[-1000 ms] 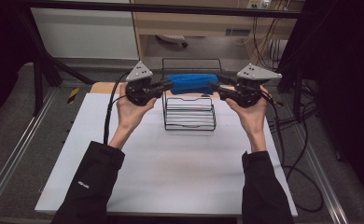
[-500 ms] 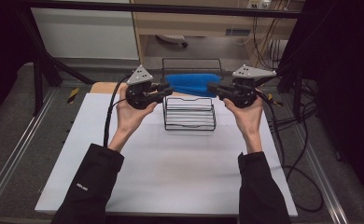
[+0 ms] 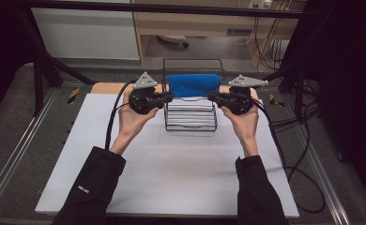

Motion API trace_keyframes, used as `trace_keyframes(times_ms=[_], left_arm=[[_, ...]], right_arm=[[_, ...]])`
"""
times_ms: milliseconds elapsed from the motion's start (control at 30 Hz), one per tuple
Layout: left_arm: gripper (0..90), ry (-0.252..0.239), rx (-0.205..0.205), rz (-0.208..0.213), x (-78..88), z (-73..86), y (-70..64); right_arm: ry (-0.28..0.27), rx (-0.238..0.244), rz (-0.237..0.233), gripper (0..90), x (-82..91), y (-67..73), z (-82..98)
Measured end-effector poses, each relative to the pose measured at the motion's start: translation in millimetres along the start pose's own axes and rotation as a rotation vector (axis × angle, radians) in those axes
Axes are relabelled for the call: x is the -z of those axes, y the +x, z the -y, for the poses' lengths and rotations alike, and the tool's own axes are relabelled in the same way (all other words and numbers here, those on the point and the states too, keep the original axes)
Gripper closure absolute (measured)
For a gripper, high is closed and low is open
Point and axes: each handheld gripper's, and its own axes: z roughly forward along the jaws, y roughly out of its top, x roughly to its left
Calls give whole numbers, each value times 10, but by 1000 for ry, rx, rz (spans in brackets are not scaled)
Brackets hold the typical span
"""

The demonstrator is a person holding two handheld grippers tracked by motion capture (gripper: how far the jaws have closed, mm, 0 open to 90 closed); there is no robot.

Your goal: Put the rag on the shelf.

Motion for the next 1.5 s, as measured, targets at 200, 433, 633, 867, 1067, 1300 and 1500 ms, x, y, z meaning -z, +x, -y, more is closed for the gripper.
trace_keyframes(times_ms=[200, 433, 633, 867, 1067, 1300, 1500], left_arm=[[768, 12, 13, -21, -51, 46, 15], [589, 26, 26, -17, 104, 112, 8], [439, 56, 51, -31, 274, 247, 33], [297, 82, 64, -49, 463, 481, 74], [185, 112, 72, -70, 624, 718, 112], [100, 147, 81, -108, 793, 1038, 150], [96, 136, 97, -109, 899, 1355, 158]], right_arm=[[-27, 3, -12, 758, 40, 29, -2], [-62, -2, -22, 633, 228, 57, -15], [-62, -2, 5, 476, 406, 92, 5], [-39, -12, 22, 296, 531, 104, 97], [-19, -32, 16, 174, 591, 106, 223], [11, -49, 10, 110, 626, 89, 486], [46, -65, 2, 68, 620, 68, 746]])
